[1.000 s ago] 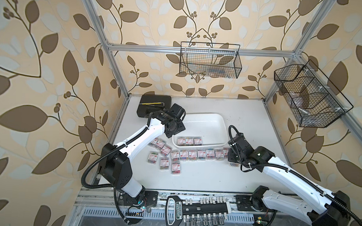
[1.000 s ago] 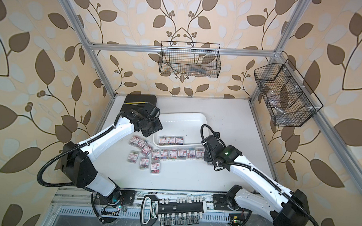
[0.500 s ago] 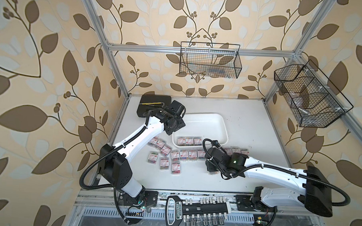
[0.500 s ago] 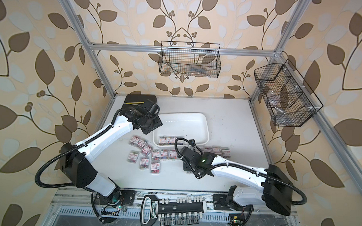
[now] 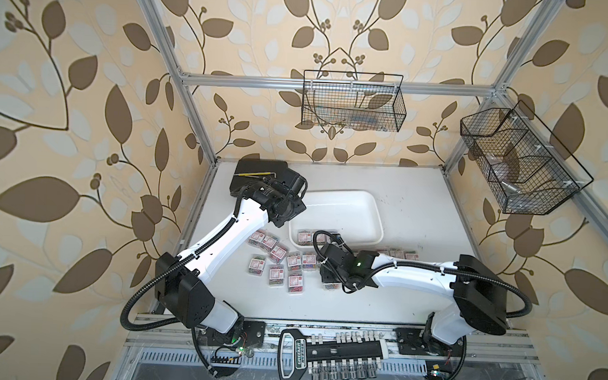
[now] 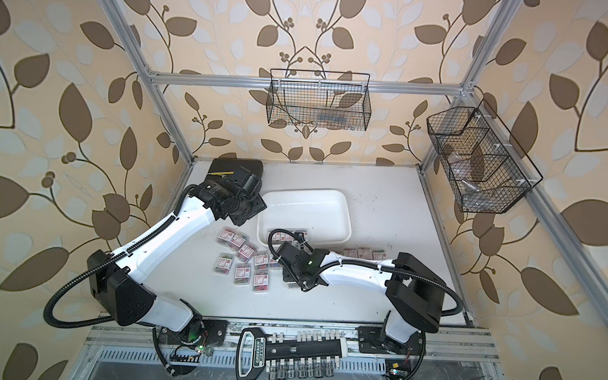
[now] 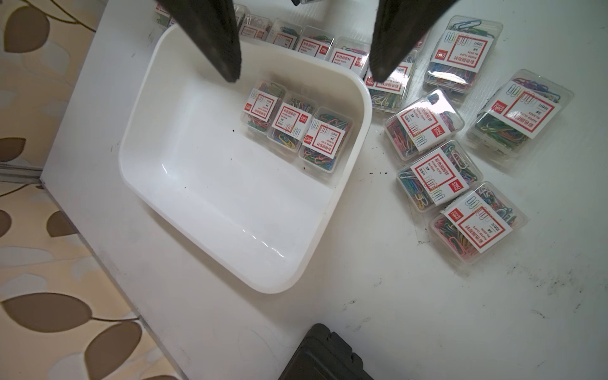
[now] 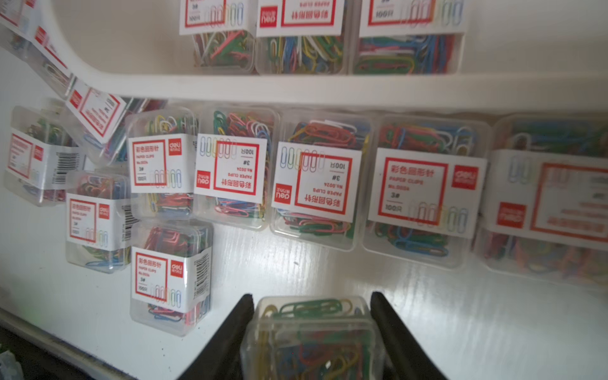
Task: Take the paper clips out of the storage box
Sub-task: Place the boxed paper clips at the center of the board.
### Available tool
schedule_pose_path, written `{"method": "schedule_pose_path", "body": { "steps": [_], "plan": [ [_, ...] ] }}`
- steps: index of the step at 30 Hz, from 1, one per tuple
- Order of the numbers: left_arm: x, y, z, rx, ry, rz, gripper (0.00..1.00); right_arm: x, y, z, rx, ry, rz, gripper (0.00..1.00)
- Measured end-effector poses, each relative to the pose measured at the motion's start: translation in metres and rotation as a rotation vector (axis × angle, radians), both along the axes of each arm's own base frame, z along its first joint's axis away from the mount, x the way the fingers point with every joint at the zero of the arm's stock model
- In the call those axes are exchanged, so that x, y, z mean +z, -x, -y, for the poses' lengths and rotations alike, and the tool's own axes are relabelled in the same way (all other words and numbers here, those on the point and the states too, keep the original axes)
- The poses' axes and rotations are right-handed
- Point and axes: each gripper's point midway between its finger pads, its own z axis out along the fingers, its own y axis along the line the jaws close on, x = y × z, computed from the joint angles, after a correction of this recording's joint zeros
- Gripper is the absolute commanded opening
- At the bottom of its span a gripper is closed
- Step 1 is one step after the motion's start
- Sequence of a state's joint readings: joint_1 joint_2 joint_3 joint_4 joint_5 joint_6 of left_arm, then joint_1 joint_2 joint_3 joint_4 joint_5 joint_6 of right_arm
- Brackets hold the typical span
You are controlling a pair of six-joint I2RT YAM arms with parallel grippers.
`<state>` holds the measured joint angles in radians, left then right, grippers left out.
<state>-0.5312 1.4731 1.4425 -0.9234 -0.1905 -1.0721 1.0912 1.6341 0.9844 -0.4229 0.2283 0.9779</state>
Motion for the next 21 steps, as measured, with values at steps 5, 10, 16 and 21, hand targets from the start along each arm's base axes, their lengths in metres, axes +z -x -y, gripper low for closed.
{"method": "schedule_pose_path", "body": {
  "steps": [5, 10, 16, 21],
  "plan": [
    [0.0, -0.001, -0.002, 0.014, -0.004, 0.005, 0.64, 0.006, 0.013, -0.025, 0.055, -0.024, 0.007, 0.56],
    [-0.001, -0.002, -0.005, 0.025, -0.017, 0.008, 0.65, -0.005, 0.012, -0.038, 0.063, -0.026, -0.004, 0.57],
    [-0.005, 0.0, -0.006, 0.029, -0.02, -0.001, 0.65, -0.022, 0.011, -0.045, 0.071, 0.003, -0.032, 0.69],
    [-0.005, 0.0, -0.006, 0.029, -0.02, -0.001, 0.65, -0.017, 0.007, -0.05, 0.076, -0.02, -0.039, 0.71]
  ]
}}
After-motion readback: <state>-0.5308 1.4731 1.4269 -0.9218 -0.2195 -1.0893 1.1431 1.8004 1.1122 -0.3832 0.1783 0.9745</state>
